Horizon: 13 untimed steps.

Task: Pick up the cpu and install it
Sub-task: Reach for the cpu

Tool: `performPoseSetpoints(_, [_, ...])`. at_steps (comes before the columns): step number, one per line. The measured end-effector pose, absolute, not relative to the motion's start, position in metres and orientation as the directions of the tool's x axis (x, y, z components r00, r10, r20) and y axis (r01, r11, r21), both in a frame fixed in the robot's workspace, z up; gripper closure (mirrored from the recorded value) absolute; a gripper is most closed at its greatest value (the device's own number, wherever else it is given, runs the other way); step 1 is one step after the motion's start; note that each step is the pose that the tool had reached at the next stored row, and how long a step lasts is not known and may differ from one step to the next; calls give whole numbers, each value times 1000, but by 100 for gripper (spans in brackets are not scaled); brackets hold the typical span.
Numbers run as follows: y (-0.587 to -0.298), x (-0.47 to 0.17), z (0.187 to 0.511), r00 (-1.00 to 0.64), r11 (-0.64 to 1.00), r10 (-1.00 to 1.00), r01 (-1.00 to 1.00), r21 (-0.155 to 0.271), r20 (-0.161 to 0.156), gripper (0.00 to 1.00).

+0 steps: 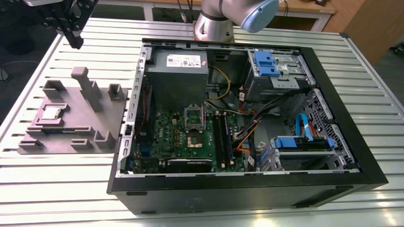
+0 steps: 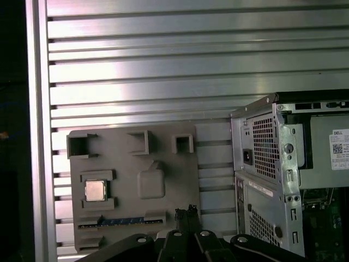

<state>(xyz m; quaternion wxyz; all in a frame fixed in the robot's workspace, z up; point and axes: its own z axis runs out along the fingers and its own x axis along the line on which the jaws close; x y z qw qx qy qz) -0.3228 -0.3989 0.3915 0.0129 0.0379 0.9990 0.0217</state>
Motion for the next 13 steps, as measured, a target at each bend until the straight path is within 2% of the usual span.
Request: performPoseSetpoints(13, [-399,-326,392,-997,996,76,75,44,-24,90])
